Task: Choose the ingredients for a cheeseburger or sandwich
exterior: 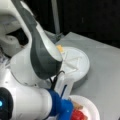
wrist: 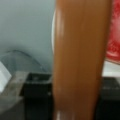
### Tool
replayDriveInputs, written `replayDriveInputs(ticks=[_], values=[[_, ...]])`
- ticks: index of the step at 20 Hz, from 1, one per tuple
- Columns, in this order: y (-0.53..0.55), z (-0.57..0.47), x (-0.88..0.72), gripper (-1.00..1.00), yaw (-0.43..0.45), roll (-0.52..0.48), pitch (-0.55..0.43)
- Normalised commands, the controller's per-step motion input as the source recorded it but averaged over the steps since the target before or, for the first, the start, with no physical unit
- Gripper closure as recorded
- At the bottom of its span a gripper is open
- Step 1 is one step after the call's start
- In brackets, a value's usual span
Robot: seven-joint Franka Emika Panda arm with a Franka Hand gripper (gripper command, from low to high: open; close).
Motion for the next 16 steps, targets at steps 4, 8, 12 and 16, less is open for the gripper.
replayDriveInputs(ticks=[4,8,12,16], values=[[-0.12,-0.04,0.48,1.0,0.233,0.027,0.04],[-0.13,0.01,0.37,1.0,0.228,0.028,0.054],[-0.11,-0.01,0.27,1.0,0.25,0.04,0.085],[-0.1,-0.09,0.22,1.0,0.255,0.033,0.067]])
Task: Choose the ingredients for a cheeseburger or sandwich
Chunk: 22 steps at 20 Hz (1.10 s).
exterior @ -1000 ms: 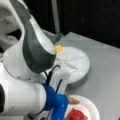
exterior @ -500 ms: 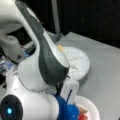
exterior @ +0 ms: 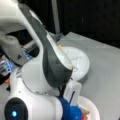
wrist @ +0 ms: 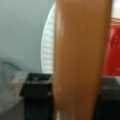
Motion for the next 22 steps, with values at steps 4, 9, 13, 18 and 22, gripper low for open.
replayDriveInputs(ticks=[4,9,13,18,22], values=[[-0.11,-0.06,0.16,1.0,0.223,0.014,0.058],[-0.12,-0.01,0.1,1.0,0.195,0.023,0.061],[-0.13,-0.05,0.03,1.0,0.196,0.061,0.063],[-0.13,-0.11,0.01,1.0,0.201,0.066,0.02],[-0.12,-0.14,0.01,1.0,0.159,0.049,0.032]])
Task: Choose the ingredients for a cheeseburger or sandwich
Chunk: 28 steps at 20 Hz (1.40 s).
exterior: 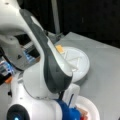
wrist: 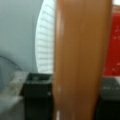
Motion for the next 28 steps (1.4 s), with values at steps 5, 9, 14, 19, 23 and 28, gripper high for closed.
replayDriveInputs(ticks=[5,9,14,19,23,28], values=[[-0.15,-0.15,0.01,1.0,0.155,0.06,0.003],[-0.13,-0.14,0.03,1.0,0.157,0.078,-0.047],[-0.11,-0.11,0.03,1.0,0.143,0.075,-0.059],[-0.08,-0.07,0.04,1.0,0.12,0.06,-0.057],[-0.04,-0.06,0.07,1.0,0.113,0.057,-0.072],[-0.03,-0.04,0.07,1.0,0.119,0.057,-0.078]])
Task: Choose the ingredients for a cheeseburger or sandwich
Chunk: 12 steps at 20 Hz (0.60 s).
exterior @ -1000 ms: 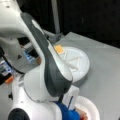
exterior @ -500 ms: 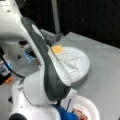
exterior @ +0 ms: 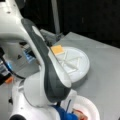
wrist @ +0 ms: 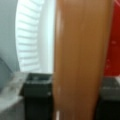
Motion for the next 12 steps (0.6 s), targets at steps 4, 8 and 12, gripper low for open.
replayDriveInputs(ticks=[4,8,12], values=[[-0.01,-0.01,0.05,1.0,0.12,0.06,-0.074],[0.01,0.01,0.06,1.0,0.101,0.059,-0.07],[0.03,0.02,0.08,1.0,0.084,0.05,-0.071]])
